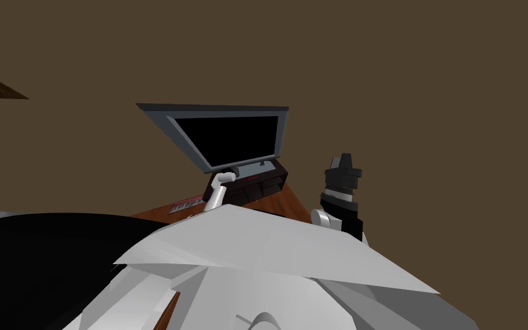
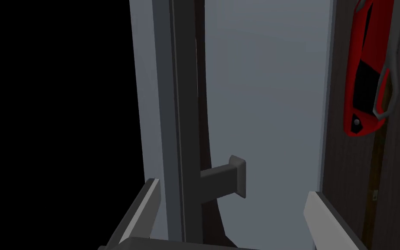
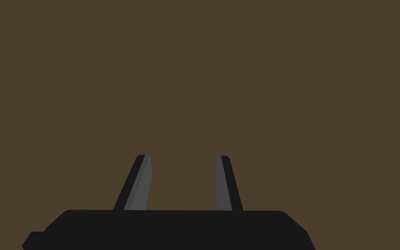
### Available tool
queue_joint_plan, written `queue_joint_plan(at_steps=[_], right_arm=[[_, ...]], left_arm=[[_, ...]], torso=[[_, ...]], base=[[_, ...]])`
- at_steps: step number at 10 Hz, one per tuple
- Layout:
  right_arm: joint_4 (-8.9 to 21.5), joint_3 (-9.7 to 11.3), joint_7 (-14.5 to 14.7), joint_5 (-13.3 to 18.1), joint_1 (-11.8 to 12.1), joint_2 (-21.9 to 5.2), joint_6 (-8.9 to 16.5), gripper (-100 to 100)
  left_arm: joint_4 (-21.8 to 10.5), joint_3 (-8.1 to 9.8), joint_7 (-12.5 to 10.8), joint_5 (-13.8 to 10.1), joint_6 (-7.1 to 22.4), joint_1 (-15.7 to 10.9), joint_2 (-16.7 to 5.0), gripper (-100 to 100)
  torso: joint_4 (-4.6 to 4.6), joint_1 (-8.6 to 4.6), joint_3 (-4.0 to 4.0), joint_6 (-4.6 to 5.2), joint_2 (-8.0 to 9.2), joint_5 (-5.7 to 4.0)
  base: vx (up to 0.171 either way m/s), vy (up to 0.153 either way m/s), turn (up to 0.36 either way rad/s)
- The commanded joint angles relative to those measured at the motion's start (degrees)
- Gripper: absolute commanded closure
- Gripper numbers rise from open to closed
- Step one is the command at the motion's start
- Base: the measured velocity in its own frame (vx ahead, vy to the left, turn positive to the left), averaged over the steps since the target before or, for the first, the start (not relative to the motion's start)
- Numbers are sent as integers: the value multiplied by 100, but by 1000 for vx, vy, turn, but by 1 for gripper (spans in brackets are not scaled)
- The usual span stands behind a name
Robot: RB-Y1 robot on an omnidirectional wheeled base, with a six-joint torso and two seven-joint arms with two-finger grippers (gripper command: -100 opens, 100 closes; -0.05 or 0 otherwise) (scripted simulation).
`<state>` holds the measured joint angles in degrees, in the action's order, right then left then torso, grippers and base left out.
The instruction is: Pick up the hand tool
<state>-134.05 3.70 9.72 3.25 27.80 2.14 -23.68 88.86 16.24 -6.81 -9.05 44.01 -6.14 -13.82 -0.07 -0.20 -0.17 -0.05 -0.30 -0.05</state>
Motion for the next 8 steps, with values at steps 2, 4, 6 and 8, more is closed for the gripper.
queue_joint_plan(at_steps=[2, 4, 6, 8], right_arm=[[0, 0, 0, 0, 0, 0, 0, 0], [0, 0, 0, 0, 0, 0, 0, 0], [0, 0, 0, 0, 0, 0, 0, 0], [0, 0, 0, 0, 0, 0, 0, 0]], left_arm=[[-371, 81, -58, -45, 421, -123, -112, -100], [-658, 145, -110, -65, 727, -208, -191, -100], [-942, 206, -160, -85, 1025, -284, -268, -100], [-1223, 265, -209, -105, 1313, -352, -343, -100]], torso=[[0, -2, -3, 3, -8, 0], [-1, 3, -3, 2, -7, 1], [-1, -8, -5, 2, -10, -1], [-1, -4, -5, 1, -9, -1]], base=[[89, -54, -81], [93, -47, -76], [102, -72, -73], [100, -51, -73]])
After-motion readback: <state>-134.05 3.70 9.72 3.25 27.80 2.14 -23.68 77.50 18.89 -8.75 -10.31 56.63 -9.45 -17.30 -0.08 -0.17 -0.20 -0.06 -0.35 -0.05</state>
